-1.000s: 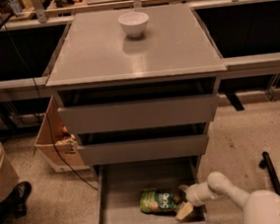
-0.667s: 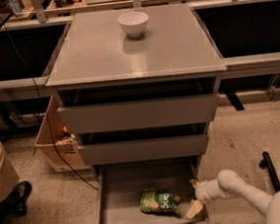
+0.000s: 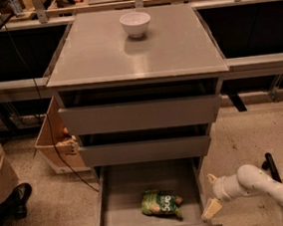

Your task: Place green rice chip bag into bottom drawer

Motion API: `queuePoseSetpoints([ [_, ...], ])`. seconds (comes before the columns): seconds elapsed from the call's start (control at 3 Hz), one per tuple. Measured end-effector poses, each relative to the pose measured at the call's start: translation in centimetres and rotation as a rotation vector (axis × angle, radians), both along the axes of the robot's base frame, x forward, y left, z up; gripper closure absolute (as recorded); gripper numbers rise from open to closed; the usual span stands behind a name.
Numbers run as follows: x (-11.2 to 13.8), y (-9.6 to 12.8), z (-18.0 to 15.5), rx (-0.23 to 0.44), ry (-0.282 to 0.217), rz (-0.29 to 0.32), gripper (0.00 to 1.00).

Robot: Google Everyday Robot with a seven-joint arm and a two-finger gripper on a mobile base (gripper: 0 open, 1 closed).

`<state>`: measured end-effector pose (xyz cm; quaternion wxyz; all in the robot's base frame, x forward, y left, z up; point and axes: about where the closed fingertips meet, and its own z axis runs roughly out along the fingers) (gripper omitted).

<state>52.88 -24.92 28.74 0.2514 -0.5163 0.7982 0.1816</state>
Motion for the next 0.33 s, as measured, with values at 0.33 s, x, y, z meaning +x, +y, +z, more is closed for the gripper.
queuePoseSetpoints([
  [0.33, 0.08, 0.04, 0.91, -0.007, -0.007, 0.01, 0.0],
])
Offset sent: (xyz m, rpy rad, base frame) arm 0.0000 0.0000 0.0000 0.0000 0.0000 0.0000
